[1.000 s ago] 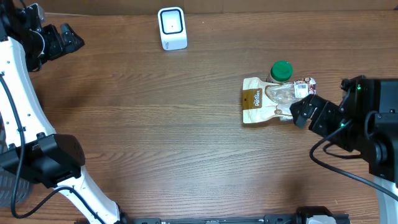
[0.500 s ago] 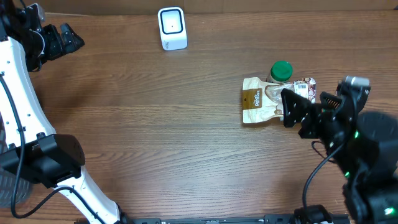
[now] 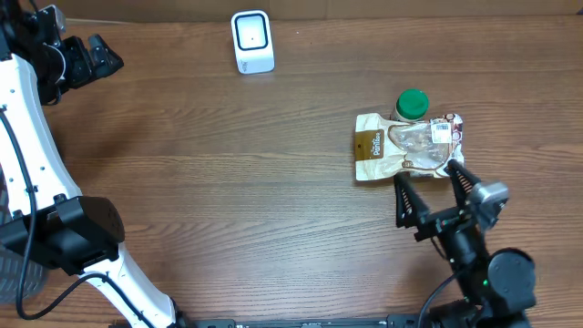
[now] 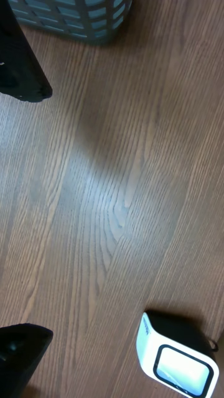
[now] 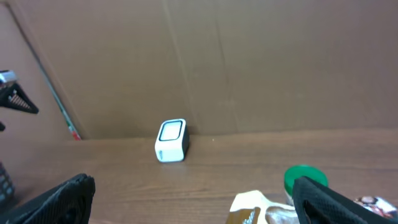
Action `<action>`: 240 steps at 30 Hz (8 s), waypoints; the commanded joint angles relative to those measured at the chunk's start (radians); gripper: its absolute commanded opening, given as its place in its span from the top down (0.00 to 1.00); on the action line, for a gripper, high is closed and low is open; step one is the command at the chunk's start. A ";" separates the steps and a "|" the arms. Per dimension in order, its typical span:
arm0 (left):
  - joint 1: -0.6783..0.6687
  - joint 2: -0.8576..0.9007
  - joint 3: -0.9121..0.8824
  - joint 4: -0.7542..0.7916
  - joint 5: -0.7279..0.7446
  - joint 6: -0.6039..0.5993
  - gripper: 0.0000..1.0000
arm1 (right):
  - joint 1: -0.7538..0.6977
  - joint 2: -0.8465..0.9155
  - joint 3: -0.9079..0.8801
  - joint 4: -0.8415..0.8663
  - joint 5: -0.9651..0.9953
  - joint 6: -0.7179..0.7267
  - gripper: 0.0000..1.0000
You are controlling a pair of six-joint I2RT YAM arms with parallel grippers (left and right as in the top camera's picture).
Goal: Scan the item barcode
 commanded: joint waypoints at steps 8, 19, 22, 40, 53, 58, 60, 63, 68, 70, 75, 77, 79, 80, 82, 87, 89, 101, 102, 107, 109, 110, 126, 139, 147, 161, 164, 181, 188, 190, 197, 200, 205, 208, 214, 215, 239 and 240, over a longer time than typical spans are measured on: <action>-0.007 -0.009 0.012 0.001 -0.002 0.012 0.00 | 0.008 -0.177 -0.240 0.103 -0.014 -0.018 0.00; -0.007 -0.009 0.012 0.001 -0.002 0.012 0.00 | 0.009 -0.215 -0.316 0.035 -0.043 -0.015 0.00; -0.007 -0.009 0.012 0.001 -0.002 0.012 0.00 | 0.009 -0.215 -0.316 0.037 -0.042 -0.015 0.00; -0.007 -0.009 0.012 0.001 -0.002 0.012 0.00 | 0.006 -0.214 -0.316 0.037 -0.042 -0.015 0.00; -0.007 -0.009 0.012 0.001 -0.002 0.012 0.00 | 0.006 -0.214 -0.316 0.037 -0.042 -0.015 0.00; -0.007 -0.009 0.012 0.001 -0.002 0.012 0.00 | 0.006 -0.214 -0.316 0.037 -0.042 -0.015 0.00; -0.007 -0.009 0.012 0.001 -0.002 0.012 0.00 | 0.006 -0.214 -0.316 0.037 -0.042 -0.015 0.00; -0.008 -0.011 0.012 0.001 -0.002 0.012 0.00 | 0.006 -0.214 -0.316 0.037 -0.042 -0.015 0.00; -0.029 -0.045 0.012 0.000 -0.002 0.012 0.00 | 0.006 -0.214 -0.316 0.037 -0.042 -0.015 0.00; -0.052 -0.075 0.012 0.000 -0.002 0.012 0.01 | 0.006 -0.214 -0.316 0.037 -0.042 -0.015 0.00; -0.139 -0.173 0.012 0.000 -0.002 0.012 0.01 | 0.006 -0.214 -0.316 0.037 -0.042 -0.015 0.00; -0.191 -0.224 0.012 0.000 -0.002 0.012 0.00 | 0.006 -0.214 -0.316 0.037 -0.042 -0.015 0.00; -0.246 -0.273 0.012 0.000 -0.002 0.012 0.00 | 0.006 -0.214 -0.316 0.037 -0.042 -0.015 0.00; -0.267 -0.290 0.012 0.000 -0.002 0.012 0.00 | 0.006 -0.214 -0.316 0.037 -0.042 -0.015 0.00; -0.331 -0.334 0.012 0.000 -0.002 0.012 0.01 | 0.006 -0.214 -0.316 0.037 -0.042 -0.015 0.00; -0.476 -0.429 0.012 0.000 -0.002 0.012 0.00 | 0.006 -0.214 -0.316 0.037 -0.042 -0.015 0.00; -0.510 -0.457 0.012 0.000 -0.002 0.012 0.00 | 0.006 -0.214 -0.316 0.037 -0.042 -0.015 0.00; -0.558 -0.634 -0.237 0.097 -0.023 0.028 0.00 | 0.006 -0.214 -0.316 0.037 -0.042 -0.015 0.00; -0.558 -0.657 -0.290 0.150 -0.025 0.028 0.01 | 0.006 -0.214 -0.316 0.037 -0.042 -0.015 0.00; -0.558 -0.795 -0.603 0.439 -0.025 0.031 0.01 | 0.006 -0.214 -0.316 0.037 -0.042 -0.015 0.00; -0.556 -0.855 -0.740 0.540 -0.025 0.061 0.01 | 0.006 -0.214 -0.316 0.037 -0.042 -0.015 0.00; -0.554 -0.889 -0.816 0.593 -0.025 0.081 0.00 | 0.006 -0.214 -0.316 0.037 -0.042 -0.015 0.00; -0.358 -1.591 -2.009 1.529 0.166 0.249 0.00 | 0.006 -0.214 -0.316 0.037 -0.042 -0.015 0.00; -0.358 -1.953 -2.336 1.537 0.158 0.492 0.00 | 0.006 -0.214 -0.316 0.037 -0.042 -0.015 0.00; -0.358 -2.072 -2.380 1.427 0.151 0.498 0.00 | 0.006 -0.214 -0.316 0.037 -0.042 -0.015 0.00; -0.359 -2.078 -2.380 1.416 0.152 0.487 0.00 | 0.006 -0.214 -0.316 0.037 -0.042 -0.015 0.00; -0.359 -2.078 -2.380 1.416 0.152 0.487 0.00 | 0.006 -0.214 -0.316 0.037 -0.042 -0.015 0.00; -0.359 -2.077 -2.380 1.416 0.152 0.487 0.00 | 0.006 -0.214 -0.316 0.037 -0.042 -0.015 0.00; -0.359 -2.077 -2.380 1.416 0.152 0.487 0.01 | 0.006 -0.214 -0.316 0.037 -0.042 -0.015 0.00; -0.359 -2.077 -2.380 1.416 0.152 0.487 0.00 | -0.008 -0.214 -0.316 0.037 -0.042 -0.015 0.00; -0.359 -2.077 -2.380 1.416 0.152 0.487 0.01 | -0.135 -0.214 -0.316 0.037 -0.042 -0.015 0.00; -0.359 -2.077 -2.380 1.416 0.152 0.487 0.00 | -0.147 -0.214 -0.316 0.037 -0.042 -0.015 0.00; -0.359 -2.077 -2.380 1.416 0.151 0.487 0.00 | -0.147 -0.214 -0.316 0.037 -0.042 -0.015 0.00; -0.359 -2.077 -2.380 1.416 0.152 0.487 0.00 | -0.147 -0.214 -0.316 0.037 -0.042 -0.015 0.00; -0.359 -2.077 -2.380 1.416 0.152 0.487 0.00 | -0.147 -0.214 -0.316 0.037 -0.042 -0.015 0.00; -0.359 -2.077 -2.380 1.416 0.152 0.487 0.00 | -0.147 -0.214 -0.316 0.037 -0.042 -0.015 0.00; -0.359 -2.077 -2.380 1.416 0.152 0.487 0.00 | -0.147 -0.214 -0.316 0.037 -0.042 -0.015 0.00; -0.359 -2.077 -2.380 1.416 0.152 0.487 0.00 | -0.147 -0.214 -0.316 0.037 -0.042 -0.015 0.00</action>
